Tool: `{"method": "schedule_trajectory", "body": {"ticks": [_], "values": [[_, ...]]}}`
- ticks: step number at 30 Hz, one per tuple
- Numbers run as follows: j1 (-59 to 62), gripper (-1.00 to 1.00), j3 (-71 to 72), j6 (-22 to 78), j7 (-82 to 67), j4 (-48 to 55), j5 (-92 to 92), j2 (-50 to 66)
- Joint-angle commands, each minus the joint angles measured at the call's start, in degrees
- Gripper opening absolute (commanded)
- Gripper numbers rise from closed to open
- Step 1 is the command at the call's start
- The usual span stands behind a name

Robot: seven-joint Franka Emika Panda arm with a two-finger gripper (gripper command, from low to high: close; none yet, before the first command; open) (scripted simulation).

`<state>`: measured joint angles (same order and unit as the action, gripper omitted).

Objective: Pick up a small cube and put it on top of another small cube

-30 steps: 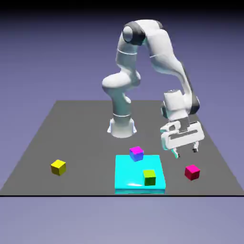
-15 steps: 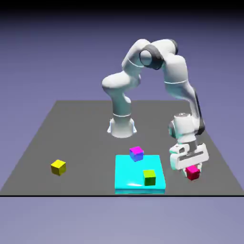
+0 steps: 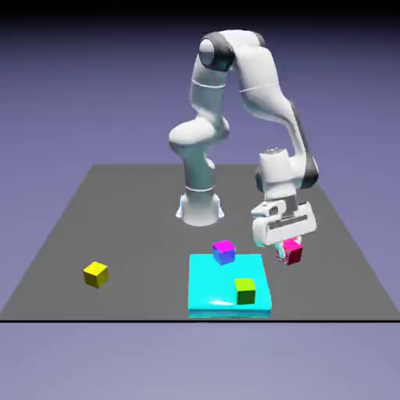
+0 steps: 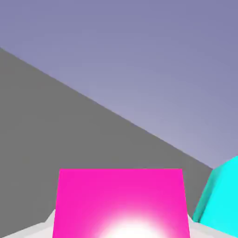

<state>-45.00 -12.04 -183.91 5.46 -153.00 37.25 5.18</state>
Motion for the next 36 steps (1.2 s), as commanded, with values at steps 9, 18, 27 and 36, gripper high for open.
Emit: {"method": "schedule_trajectory", "body": {"ticks": [9,18,27,36], "values": [[5.9,-1.0,-11.3,10.8,-16.2,-11.1,-10.3,-18.7],[11.4,-1.0,-21.6,20.6,-30.9,-21.1,-19.7,-35.6],[-5.2,-1.0,-37.4,13.6,-31.4,-20.2,-20.3,-32.8],[-23.9,-1.0,-55.3,5.8,-31.9,-19.3,-20.9,-29.6]]}}
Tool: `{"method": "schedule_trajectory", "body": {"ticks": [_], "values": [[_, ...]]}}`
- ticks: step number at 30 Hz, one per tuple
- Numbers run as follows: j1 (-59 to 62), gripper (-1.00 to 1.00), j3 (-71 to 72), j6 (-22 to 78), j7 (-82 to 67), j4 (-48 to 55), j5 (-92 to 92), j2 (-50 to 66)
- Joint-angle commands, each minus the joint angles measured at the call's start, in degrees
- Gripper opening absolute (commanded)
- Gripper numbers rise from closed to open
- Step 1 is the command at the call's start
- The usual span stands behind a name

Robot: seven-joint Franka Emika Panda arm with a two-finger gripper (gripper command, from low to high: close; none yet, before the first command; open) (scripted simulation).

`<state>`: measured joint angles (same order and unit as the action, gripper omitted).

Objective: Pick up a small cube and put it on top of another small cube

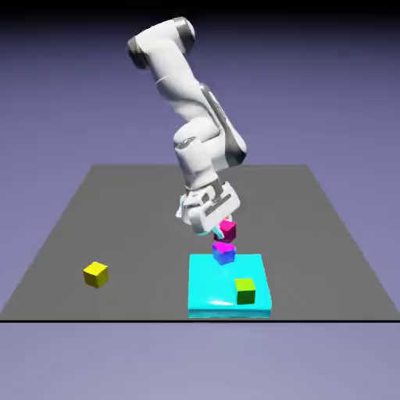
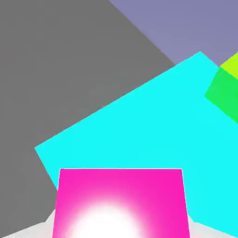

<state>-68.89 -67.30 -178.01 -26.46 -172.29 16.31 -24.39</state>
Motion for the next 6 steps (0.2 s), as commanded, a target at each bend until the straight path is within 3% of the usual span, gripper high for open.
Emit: {"method": "schedule_trajectory", "body": {"ticks": [1,5,6], "values": [[-2.1,-1.0,-2.0,-0.9,-0.1,0.1,-0.1,0.4],[-8.7,-1.0,-8.3,-3.7,-0.3,0.4,-0.3,1.5],[-8.7,1.0,-8.3,-3.7,-0.3,0.4,-0.3,1.5]]}}
